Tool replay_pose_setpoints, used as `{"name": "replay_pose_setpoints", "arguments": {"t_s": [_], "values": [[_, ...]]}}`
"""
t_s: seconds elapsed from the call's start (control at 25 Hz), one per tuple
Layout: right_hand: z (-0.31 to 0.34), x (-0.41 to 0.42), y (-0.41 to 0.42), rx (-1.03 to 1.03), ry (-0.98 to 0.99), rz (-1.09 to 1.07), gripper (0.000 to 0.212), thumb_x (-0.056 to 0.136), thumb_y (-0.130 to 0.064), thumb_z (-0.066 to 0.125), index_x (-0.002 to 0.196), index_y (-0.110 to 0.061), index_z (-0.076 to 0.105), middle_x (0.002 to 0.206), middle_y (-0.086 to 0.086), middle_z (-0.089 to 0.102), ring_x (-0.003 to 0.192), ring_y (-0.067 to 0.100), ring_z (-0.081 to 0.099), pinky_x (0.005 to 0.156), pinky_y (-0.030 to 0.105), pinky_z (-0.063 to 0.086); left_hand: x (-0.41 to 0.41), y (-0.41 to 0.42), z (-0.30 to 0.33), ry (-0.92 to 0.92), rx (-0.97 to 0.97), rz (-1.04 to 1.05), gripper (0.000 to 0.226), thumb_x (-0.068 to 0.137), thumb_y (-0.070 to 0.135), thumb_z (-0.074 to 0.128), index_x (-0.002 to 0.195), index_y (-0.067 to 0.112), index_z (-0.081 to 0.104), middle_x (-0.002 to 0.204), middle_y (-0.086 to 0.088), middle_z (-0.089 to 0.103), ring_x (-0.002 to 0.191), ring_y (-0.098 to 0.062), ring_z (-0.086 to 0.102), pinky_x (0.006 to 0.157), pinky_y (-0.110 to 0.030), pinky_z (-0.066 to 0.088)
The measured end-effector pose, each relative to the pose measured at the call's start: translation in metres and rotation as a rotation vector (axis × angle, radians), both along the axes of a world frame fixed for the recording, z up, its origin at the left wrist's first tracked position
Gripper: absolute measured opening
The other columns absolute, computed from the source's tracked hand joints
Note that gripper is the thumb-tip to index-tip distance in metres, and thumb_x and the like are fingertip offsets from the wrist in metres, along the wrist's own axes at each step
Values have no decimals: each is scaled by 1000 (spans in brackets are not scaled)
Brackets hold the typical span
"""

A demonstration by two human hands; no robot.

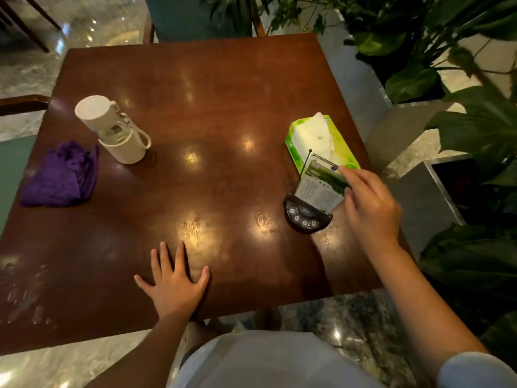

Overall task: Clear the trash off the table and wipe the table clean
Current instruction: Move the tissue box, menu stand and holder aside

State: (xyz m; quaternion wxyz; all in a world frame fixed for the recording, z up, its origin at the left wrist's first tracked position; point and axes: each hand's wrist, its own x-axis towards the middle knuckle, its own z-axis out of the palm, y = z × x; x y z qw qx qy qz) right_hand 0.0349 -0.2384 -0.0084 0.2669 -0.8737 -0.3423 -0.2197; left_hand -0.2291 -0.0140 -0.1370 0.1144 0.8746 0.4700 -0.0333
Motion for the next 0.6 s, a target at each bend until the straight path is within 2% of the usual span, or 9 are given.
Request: {"name": "replay_pose_setpoints", "arguments": {"t_s": [0.08,0.16,0.24,0.28,0.4,0.6], "values": [[-5,-7,2,-60,-11,-25,48,79,-3,59,126,-11,54,120,17,59,107,32,55,91,47,47,0,1,0,3,3,-5,81,74,69,33,145,32,22,158,-5,11,145,-22,-1,107,-67,3],[-8,-14,2,-148,-2,-74,53,80,-17,56,132,-14,46,134,17,49,123,32,44,105,56,29,0,1,0,-1,5,-10,82,74,70,32,146,32,22,158,-5,11,145,-22,-1,107,-67,3],[-4,-21,5,-191,-22,-137,54,83,-25,52,135,-16,42,144,16,39,134,31,31,110,57,11,0,1,0,-6,6,-12,83,73,72,28,146,32,22,158,-5,11,145,-23,-1,106,-67,2],[-1,-26,10,-176,-52,-144,53,83,-25,53,135,-16,42,144,17,38,136,31,29,110,57,8,0,1,-1,-8,7,-13,84,73,72,26,146,32,22,158,-5,11,145,-23,-1,106,-67,2],[4,-47,44,-125,-121,4,46,82,-20,58,128,-17,50,137,17,46,132,31,33,110,59,13,-1,2,-1,-8,4,-16,85,72,73,24,146,33,20,158,-4,8,145,-22,-3,107,-66,0],[-22,-72,143,-226,19,335,39,81,-22,56,120,-16,59,128,14,55,124,29,46,104,57,28,-3,4,-3,-10,7,-15,83,72,73,32,144,32,25,157,-5,14,145,-23,2,105,-69,3]]}}
